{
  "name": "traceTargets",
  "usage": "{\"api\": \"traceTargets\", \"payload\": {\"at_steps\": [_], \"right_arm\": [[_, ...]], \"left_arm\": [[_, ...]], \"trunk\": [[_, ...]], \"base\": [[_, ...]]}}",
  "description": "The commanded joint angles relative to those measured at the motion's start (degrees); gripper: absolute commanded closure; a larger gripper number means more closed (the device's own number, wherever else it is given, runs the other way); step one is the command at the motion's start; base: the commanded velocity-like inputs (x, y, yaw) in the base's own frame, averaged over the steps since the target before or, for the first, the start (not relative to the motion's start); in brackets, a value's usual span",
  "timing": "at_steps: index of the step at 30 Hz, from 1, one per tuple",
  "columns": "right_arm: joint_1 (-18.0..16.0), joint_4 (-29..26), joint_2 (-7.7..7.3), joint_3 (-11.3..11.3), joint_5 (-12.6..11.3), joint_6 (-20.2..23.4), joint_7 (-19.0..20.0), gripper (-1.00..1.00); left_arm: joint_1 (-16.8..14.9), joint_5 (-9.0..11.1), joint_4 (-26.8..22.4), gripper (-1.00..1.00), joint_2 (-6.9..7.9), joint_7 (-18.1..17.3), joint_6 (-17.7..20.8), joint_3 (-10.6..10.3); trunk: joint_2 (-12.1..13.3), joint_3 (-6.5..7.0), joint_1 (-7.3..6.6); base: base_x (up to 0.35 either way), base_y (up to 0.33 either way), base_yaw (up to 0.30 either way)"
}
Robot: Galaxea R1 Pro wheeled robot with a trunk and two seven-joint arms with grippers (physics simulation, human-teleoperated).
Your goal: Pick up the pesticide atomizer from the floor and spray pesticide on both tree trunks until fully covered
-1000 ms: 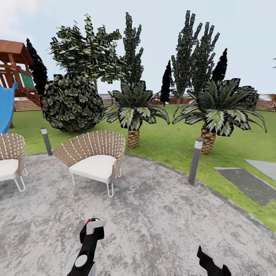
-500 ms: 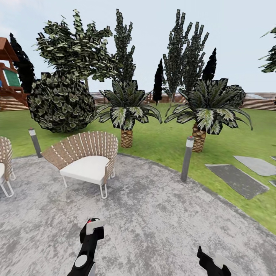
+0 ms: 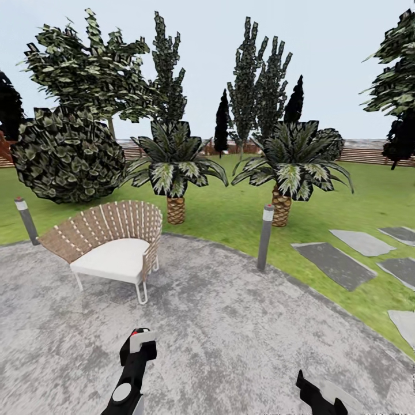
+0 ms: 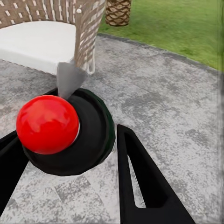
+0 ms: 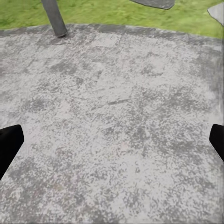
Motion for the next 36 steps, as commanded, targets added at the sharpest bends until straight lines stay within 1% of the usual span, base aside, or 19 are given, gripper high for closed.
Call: {"api": "traceTargets", "payload": {"at_steps": [1, 9, 29, 36], "right_arm": [[-0.05, 0.02, 0.04, -0.08, -0.53, -0.25, 0.14, -1.00], [-0.05, 0.02, 0.04, -0.08, -0.53, -0.25, 0.14, -1.00], [-0.04, -0.40, -0.05, -0.22, -0.53, -0.25, 0.00, -1.00], [0.02, -0.42, 0.02, -0.18, -0.53, -0.30, -0.10, -1.00]], "left_arm": [[-0.03, 0.26, 0.01, 1.00, 0.04, 0.35, -0.19, -0.21], [-0.03, 0.21, 0.01, 1.00, 0.04, 0.35, -0.20, -0.22], [-0.03, 0.40, -0.26, 1.00, 0.13, 0.27, -0.15, -0.14], [-0.03, 0.36, -0.14, 1.00, 0.13, 0.27, -0.16, -0.14]], "trunk": [[0.37, 0.12, -0.23], [3.58, 1.55, -1.98], [11.60, 5.14, -6.38], [14.41, 6.40, -7.91]], "base": [[0.000, 0.000, -0.106], [0.000, 0.000, -0.112], [0.000, 0.000, -0.248], [0.000, 0.000, -0.061]]}}
